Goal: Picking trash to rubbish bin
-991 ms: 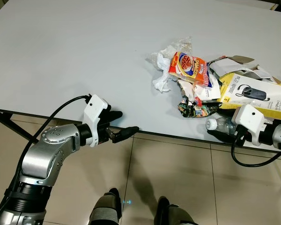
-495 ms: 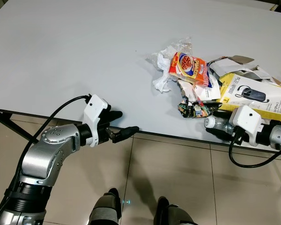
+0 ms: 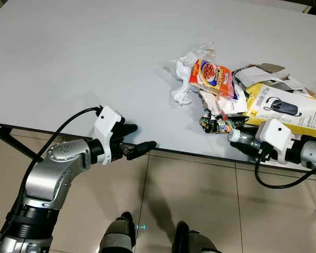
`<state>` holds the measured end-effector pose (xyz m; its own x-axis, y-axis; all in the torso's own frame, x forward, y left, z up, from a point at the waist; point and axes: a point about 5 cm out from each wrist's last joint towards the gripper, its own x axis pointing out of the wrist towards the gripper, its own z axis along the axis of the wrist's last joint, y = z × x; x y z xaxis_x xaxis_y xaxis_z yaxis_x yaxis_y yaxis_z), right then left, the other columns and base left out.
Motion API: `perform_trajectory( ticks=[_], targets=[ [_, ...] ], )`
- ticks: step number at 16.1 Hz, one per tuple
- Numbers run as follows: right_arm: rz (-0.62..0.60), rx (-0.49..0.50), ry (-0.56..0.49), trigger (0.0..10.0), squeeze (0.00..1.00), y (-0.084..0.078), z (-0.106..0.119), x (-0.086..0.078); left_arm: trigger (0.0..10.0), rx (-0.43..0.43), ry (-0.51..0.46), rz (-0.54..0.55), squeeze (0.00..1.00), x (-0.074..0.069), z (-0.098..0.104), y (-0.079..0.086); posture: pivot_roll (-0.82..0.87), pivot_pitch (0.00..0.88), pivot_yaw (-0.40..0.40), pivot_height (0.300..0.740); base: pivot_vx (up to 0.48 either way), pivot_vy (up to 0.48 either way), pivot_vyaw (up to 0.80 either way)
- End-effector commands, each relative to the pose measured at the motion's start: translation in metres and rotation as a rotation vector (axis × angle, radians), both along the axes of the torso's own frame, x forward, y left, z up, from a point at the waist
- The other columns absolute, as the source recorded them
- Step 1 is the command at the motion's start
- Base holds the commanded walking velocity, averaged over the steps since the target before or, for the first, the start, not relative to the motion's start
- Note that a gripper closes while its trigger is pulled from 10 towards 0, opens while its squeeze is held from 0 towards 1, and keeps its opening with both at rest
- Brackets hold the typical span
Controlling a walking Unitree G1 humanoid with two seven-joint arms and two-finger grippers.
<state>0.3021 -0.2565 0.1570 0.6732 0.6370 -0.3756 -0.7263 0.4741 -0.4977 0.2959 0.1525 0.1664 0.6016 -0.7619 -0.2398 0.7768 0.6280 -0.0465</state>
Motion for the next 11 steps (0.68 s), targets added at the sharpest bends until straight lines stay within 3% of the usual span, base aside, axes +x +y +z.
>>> perform_trajectory(
  ticks=[1, 2, 7, 11],
  targets=[
    [-0.029, 0.001, 0.115, 4.7, 0.0, -0.001, -0.029, -0.008, 10.0, 0.017, 0.051, 0.015, 0.0, -0.001, -0.011, 0.0, 0.32, 0.289, -0.052, 0.74, 0.0, 0.0, 0.0],
    [-0.053, 0.017, 0.088, 10.0, 0.0, -0.001, -0.028, -0.006, 10.0, 0.016, 0.044, 0.019, 0.0, 0.0, -0.011, -0.001, 0.31, 0.284, -0.054, 0.74, 0.0, 0.0, 0.0],
    [-0.257, 0.19, -0.129, 10.0, 0.0, 0.001, -0.013, 0.002, 10.0, -0.014, -0.016, 0.079, 0.0, 0.009, -0.008, -0.006, 0.3, 0.255, -0.061, 0.74, 0.0, 0.0, 0.0],
    [-0.375, 0.309, -0.28, 10.0, 0.0, 0.01, 0.0, -0.002, 10.0, -0.044, -0.048, 0.118, 0.0, 0.015, -0.006, -0.012, 0.29, 0.235, -0.063, 0.74, 0.0, 0.0, 0.0]
  ],
)
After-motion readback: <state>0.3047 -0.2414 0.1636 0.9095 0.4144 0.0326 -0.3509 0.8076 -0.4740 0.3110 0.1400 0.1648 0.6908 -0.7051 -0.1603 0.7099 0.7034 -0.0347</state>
